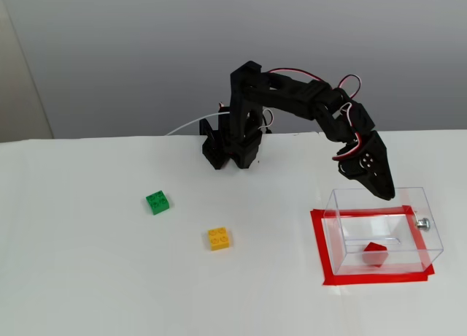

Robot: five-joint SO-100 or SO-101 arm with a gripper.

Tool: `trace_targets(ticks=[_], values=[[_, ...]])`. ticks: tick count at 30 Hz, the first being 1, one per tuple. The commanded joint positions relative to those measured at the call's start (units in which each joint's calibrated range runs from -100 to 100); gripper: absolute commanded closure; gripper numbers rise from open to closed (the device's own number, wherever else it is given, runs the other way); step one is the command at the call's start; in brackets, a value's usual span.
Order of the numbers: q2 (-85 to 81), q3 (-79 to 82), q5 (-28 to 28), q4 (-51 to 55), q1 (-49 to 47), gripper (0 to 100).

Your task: Pick the red lego brick and place it into the transparent box

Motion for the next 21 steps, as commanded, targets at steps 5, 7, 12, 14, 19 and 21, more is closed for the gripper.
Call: trace_targets(ticks=[5, 7, 12, 14, 19, 21], values=[[-16.7, 6.5, -0.1, 5.4, 9.8, 98], [-20.8, 9.1, -0.1, 5.8, 12.4, 98], [-30.0, 14.6, -0.1, 5.8, 19.4, 98], [-33.0, 16.4, -0.1, 5.8, 22.3, 98], [-40.1, 21.1, -0.1, 5.8, 29.6, 98], [-42.7, 23.6, -0.1, 5.8, 32.2, 98]])
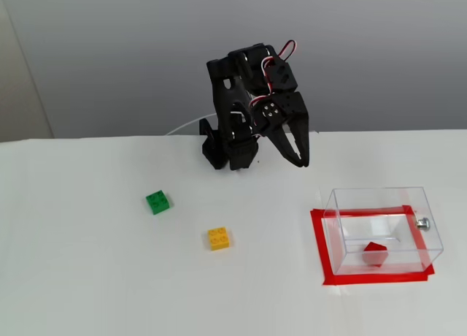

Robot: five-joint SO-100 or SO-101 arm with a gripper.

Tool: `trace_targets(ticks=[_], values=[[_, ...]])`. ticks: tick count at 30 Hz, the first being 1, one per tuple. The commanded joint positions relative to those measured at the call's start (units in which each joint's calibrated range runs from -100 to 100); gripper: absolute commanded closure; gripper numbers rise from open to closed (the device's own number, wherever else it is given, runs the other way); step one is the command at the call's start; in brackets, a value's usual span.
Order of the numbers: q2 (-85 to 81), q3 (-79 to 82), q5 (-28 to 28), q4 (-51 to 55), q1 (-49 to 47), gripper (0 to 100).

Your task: Pick the red lego brick and place it into the transparent box

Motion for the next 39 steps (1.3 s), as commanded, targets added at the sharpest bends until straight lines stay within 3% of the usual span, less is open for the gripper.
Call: trace_targets(ticks=[1, 10, 21, 39], values=[[-5.3, 3.1, -0.1, 0.2, 4.9, 98], [-19.0, 18.9, -0.1, 0.1, 11.7, 98], [-41.1, 44.3, -0.2, 0.1, 13.3, 98], [-51.7, 71.1, -0.2, -2.4, 23.7, 98]])
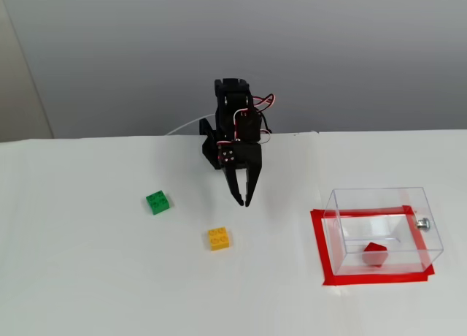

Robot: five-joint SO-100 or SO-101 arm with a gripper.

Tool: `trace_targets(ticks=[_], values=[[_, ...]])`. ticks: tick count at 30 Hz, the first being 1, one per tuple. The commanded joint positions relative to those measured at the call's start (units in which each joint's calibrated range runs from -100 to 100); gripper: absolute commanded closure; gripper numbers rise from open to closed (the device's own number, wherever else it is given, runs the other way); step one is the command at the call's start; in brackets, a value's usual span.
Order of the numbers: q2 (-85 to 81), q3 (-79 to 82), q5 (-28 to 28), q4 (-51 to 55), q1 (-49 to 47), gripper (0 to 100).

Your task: Pick the red lego brick and place it into the transparent box

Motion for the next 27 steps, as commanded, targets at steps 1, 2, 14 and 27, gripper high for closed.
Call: trace_targets(ticks=[1, 2, 14, 27], values=[[-0.8, 4.3, -0.2, -3.6, 1.5, 98], [-0.8, 6.3, -0.2, -5.6, 2.0, 98], [-0.8, 20.2, -0.2, -15.6, 1.3, 98], [-0.8, 19.2, -6.8, -1.9, 1.3, 98]])
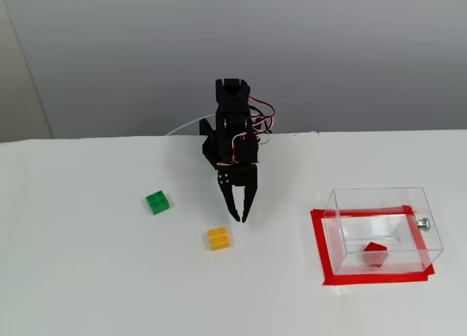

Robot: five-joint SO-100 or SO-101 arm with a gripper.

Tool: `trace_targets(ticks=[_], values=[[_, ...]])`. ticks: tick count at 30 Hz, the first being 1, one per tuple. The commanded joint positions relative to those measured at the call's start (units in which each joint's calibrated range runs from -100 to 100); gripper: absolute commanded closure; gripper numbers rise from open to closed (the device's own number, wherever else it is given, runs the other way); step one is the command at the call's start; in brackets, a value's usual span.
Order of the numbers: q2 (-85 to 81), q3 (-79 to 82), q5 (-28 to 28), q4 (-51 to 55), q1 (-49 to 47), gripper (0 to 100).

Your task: Pick the red lego brick and place it into the transparent box

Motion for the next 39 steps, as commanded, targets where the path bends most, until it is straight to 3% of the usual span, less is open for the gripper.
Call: trace_targets(ticks=[1, 16, 39], values=[[-0.6, -1.5, -0.5, 4.5, 0.1, 98], [-0.6, -4.3, 1.9, 14.6, -1.2, 98], [-0.5, -5.1, 2.1, 15.3, -1.1, 98]])
